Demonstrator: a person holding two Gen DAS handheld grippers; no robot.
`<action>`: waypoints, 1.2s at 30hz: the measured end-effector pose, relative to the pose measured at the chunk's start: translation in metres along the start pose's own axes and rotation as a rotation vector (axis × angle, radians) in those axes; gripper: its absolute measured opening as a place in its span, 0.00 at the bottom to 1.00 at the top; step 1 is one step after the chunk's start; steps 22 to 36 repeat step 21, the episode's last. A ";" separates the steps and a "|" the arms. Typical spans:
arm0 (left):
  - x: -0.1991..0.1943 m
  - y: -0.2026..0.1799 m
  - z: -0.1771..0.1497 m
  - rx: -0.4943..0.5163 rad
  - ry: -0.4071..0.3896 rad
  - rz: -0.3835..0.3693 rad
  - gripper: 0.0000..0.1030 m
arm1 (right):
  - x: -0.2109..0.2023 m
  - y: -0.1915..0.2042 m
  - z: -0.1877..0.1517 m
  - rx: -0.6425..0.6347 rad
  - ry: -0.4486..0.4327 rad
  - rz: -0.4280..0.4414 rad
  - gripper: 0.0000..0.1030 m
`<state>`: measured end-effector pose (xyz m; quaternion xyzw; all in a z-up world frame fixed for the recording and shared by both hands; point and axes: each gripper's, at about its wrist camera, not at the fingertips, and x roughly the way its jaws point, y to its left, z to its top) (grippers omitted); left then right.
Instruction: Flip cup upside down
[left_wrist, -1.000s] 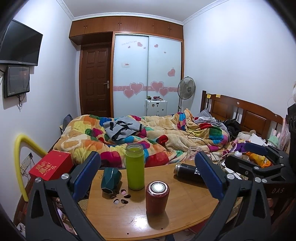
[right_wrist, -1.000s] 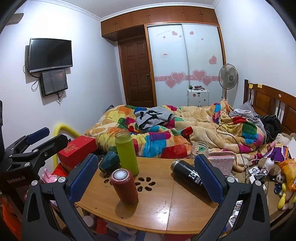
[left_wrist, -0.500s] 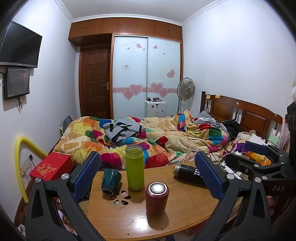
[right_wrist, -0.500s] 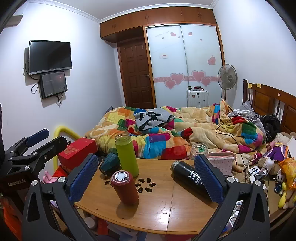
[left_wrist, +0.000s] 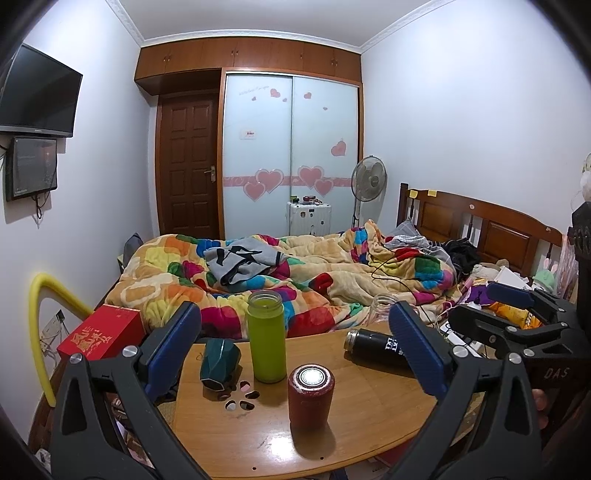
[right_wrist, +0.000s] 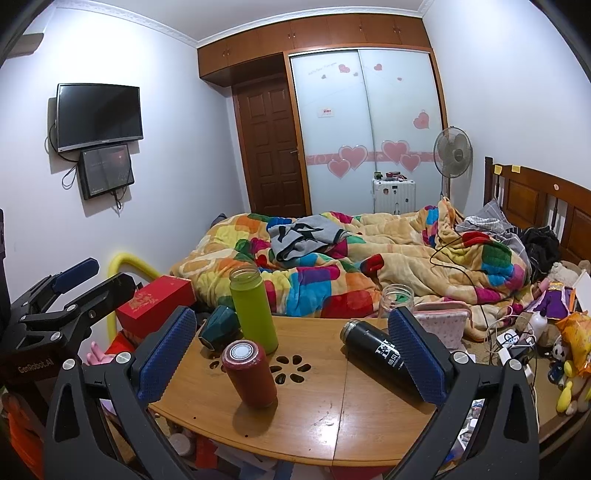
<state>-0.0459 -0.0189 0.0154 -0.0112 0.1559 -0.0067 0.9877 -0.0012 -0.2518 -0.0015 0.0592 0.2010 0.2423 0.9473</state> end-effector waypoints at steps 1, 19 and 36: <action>0.000 0.000 0.001 0.001 -0.001 -0.001 1.00 | 0.000 0.000 0.000 0.000 0.000 0.001 1.00; 0.005 0.000 0.000 -0.011 0.021 -0.048 1.00 | -0.003 -0.002 -0.002 0.001 0.000 -0.004 1.00; 0.005 0.001 -0.001 -0.015 0.021 -0.054 1.00 | -0.003 -0.003 -0.002 0.002 0.002 -0.004 1.00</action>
